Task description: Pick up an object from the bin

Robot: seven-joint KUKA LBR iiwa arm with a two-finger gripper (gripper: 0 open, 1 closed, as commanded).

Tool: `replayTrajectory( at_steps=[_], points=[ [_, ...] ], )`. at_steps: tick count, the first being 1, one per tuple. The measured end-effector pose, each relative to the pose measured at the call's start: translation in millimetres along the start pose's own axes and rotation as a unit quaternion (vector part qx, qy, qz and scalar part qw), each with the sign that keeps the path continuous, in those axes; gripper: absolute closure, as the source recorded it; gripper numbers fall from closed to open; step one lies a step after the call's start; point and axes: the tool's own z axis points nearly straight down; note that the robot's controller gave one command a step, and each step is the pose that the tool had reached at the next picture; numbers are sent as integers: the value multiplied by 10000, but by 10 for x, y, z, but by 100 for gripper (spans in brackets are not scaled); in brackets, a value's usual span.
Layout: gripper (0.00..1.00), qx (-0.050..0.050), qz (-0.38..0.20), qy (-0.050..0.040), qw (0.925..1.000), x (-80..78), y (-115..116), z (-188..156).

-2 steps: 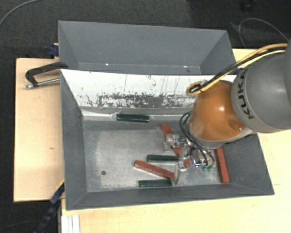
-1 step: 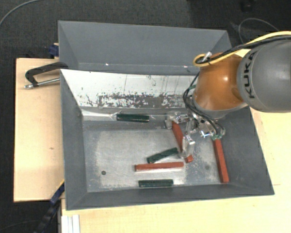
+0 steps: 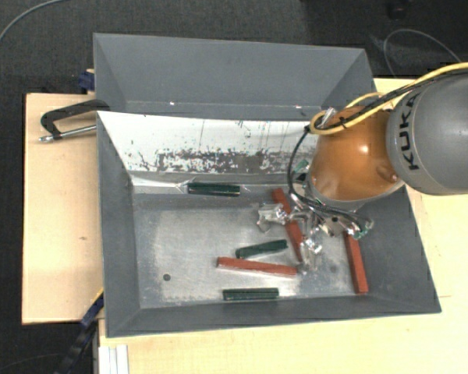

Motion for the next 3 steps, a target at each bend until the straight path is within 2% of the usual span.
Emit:
replayTrajectory(
  at_steps=[1, 2, 3],
  points=[
    [0, 13, -1425, -23, 9898, -188, 270, -3],
    [100, 11, -1417, -21, 9899, -185, 265, -2],
    [100, 52, -1755, -60, 9844, -162, 519, -1890]
  ],
)
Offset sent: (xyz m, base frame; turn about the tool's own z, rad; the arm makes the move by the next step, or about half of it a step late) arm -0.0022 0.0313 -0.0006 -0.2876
